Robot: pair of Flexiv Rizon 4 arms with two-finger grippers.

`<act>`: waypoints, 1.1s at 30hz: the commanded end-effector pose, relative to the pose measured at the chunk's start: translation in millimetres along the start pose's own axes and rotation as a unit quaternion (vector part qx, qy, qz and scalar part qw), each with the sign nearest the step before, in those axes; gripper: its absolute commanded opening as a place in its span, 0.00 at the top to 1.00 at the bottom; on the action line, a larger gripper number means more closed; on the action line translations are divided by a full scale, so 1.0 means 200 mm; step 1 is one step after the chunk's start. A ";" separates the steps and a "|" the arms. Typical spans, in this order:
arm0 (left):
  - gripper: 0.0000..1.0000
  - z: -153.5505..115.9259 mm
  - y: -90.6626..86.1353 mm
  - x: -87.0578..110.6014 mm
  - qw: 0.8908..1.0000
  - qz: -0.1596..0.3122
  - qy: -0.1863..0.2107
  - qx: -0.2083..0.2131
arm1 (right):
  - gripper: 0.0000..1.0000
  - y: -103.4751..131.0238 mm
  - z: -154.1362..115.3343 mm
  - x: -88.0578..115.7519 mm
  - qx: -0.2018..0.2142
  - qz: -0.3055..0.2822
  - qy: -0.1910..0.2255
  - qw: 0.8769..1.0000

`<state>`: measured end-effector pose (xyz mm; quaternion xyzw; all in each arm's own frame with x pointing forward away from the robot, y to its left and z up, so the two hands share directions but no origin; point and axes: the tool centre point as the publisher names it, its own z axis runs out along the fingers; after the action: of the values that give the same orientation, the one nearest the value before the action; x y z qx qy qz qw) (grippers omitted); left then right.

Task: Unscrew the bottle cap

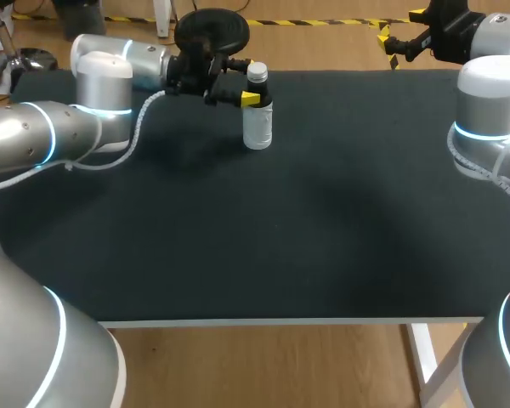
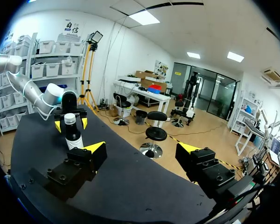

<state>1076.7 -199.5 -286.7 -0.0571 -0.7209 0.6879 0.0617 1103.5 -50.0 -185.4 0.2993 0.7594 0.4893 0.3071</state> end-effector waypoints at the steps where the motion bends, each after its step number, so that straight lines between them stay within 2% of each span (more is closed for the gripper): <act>1: 0.00 0.01 0.02 -0.04 1.000 0.000 0.015 0.003 | 0.00 0.00 0.00 0.00 0.000 0.000 0.000 1.000; 18: 0.01 0.03 0.02 -0.03 1.000 0.002 0.017 0.002 | 0.00 0.00 0.00 0.00 0.000 0.000 0.000 1.000; 19: 0.15 0.03 0.02 -0.03 1.000 0.002 0.016 0.002 | 0.00 0.00 0.00 0.00 0.000 0.000 0.000 1.000; 20: 0.43 0.03 0.02 -0.03 1.000 0.002 0.016 0.002 | 0.00 0.00 0.00 0.00 0.000 0.000 0.000 1.000; 21: 0.53 0.03 0.02 -0.03 1.000 0.002 0.017 0.003 | 0.00 0.00 0.00 0.00 0.000 0.000 0.000 1.000; 22: 0.56 0.03 0.02 -0.03 1.000 0.001 0.017 0.003 | 0.00 0.00 0.00 0.00 0.000 0.000 0.000 1.000; 24: 0.53 0.02 0.03 -0.03 1.000 0.001 0.017 0.004 | 0.00 0.00 0.00 0.00 0.000 0.000 0.000 1.000; 26: 0.56 0.02 0.03 -0.02 1.000 0.002 0.018 0.005 | 0.00 0.00 0.00 0.00 0.000 0.000 0.000 1.000; 27: 0.63 0.02 0.02 -0.02 1.000 0.002 0.017 0.006 | 0.00 0.00 0.00 0.00 0.000 0.000 0.000 1.000; 28: 0.75 0.02 0.02 -0.02 1.000 0.001 0.017 0.006 | 0.00 0.00 0.00 0.00 0.000 0.000 0.000 1.000; 29: 0.92 0.02 0.02 -0.02 1.000 0.002 0.016 0.007 | 0.00 0.00 0.00 0.00 0.000 0.000 0.000 1.000; 30: 1.00 0.02 0.02 -0.02 1.000 0.002 0.016 0.007 | 0.00 0.00 0.00 0.00 0.000 0.000 0.000 1.000; 33: 1.00 0.01 0.02 -0.02 1.000 0.003 0.017 0.008 | 0.00 0.00 0.00 0.00 0.000 0.000 0.000 1.000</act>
<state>1075.5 -202.7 -287.5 -0.0659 -0.7167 0.6910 0.0673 1103.5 -50.0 -185.4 0.2993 0.7594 0.4893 0.3071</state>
